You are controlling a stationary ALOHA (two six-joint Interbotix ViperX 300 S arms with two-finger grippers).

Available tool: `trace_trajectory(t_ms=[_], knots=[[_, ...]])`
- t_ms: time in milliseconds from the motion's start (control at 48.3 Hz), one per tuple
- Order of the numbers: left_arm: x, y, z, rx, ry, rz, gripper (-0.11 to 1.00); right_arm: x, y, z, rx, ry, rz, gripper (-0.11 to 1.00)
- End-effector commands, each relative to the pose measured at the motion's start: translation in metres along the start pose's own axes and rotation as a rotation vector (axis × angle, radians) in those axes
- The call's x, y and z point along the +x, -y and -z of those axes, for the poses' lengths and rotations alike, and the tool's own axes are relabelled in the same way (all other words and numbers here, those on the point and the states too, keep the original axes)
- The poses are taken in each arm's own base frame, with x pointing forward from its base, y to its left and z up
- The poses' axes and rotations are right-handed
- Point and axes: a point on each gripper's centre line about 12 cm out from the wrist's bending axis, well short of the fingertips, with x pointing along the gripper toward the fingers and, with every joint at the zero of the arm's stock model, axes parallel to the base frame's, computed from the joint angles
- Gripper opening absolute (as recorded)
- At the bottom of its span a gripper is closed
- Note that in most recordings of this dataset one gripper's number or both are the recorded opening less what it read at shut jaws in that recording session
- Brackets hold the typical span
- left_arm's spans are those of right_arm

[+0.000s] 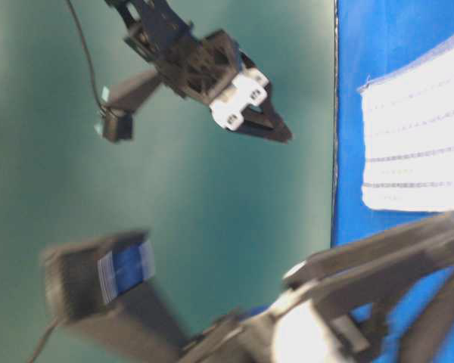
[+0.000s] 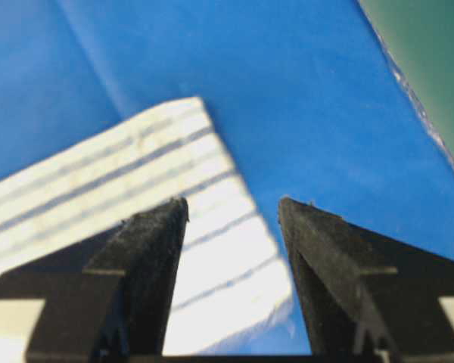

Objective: Fold the blue towel.
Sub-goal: 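Open both grippers and retract them to the sides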

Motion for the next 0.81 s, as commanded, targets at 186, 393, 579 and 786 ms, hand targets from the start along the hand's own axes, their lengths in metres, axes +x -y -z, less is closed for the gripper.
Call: trace_trajectory(t_ms=[186, 393, 579, 786], knots=[[-0.065, -0.020, -0.027, 0.053, 0.252, -0.010, 0.67, -0.075, -0.025, 0.004, -0.038, 0.196, -0.105, 0.56], [-0.107, -0.050, -0.022, 0.092, 0.476, -0.071, 0.67, -0.126, -0.036, 0.025, -0.047, 0.368, -0.202, 0.56], [-0.138, -0.066, -0.008, 0.079, 0.577, -0.115, 0.68, -0.155, -0.037, 0.044, -0.028, 0.458, -0.249, 0.56], [-0.153, -0.071, 0.008, 0.070, 0.598, -0.129, 0.68, -0.155, -0.039, 0.067, -0.009, 0.463, -0.286, 0.56]])
